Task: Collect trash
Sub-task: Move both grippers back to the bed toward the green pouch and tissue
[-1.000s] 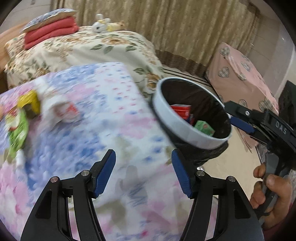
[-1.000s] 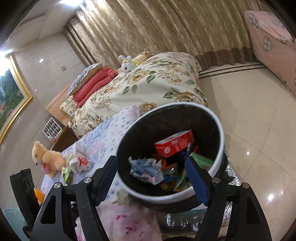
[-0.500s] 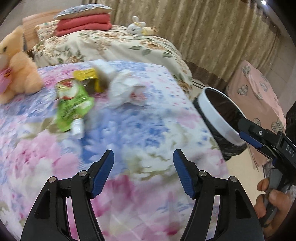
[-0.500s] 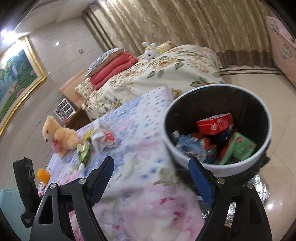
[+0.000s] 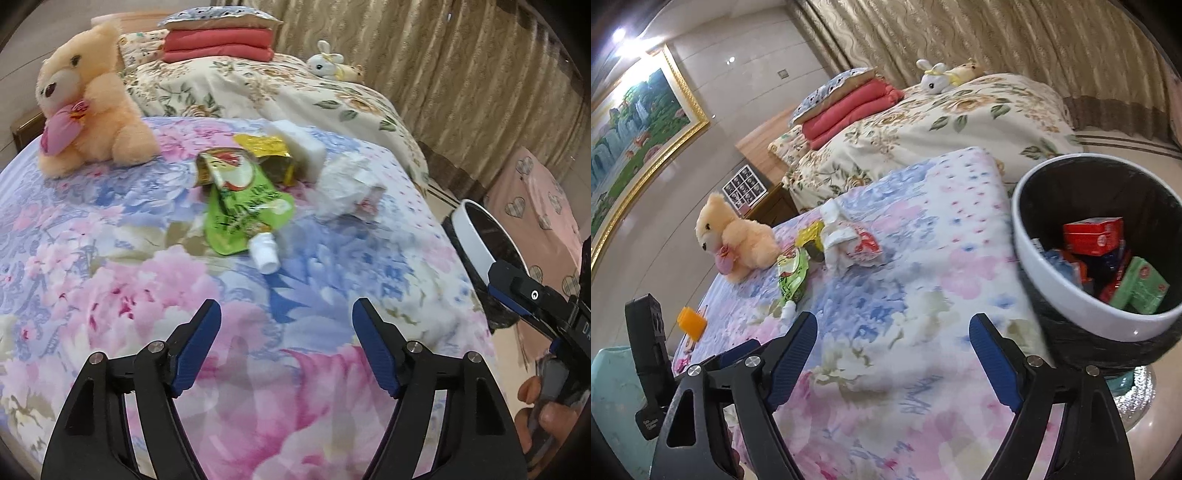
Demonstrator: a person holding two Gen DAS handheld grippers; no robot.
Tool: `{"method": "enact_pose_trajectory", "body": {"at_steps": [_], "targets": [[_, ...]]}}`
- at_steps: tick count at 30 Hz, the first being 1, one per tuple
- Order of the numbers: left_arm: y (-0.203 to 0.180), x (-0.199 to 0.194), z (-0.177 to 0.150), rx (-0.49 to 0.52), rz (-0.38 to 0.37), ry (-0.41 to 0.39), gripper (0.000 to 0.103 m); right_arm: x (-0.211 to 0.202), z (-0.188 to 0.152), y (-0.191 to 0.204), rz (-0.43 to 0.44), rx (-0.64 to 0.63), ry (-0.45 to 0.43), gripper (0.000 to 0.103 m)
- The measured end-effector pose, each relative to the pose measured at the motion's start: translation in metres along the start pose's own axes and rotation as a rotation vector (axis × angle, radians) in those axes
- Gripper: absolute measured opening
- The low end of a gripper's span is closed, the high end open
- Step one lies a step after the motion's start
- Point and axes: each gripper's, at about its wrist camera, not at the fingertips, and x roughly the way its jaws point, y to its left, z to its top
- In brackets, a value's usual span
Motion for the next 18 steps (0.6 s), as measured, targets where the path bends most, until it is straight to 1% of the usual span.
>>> {"method": "enact_pose_trajectory", "body": {"at_steps": [2, 6, 15, 18], "targets": [[0.005, 0.003, 0.003, -0.008, 0.012, 0.004, 0.081, 0.007, 0.001, 0.002, 0.009, 0.0, 0.008, 0.087], [0.01, 0.01, 0.011, -0.012, 0.036, 0.006, 0.084, 0.021, 0.004, 0.003, 0.025, 0.007, 0.033, 0.087], [0.021, 0.028, 0.032, -0.015, 0.072, 0.014, 0.084, 0.05, 0.019, 0.015, 0.066, -0.004, 0.049, 0.087], [0.025, 0.033, 0.038, -0.021, 0.071, 0.016, 0.084, 0.063, 0.026, 0.017, 0.088, 0.001, 0.06, 0.087]]}}
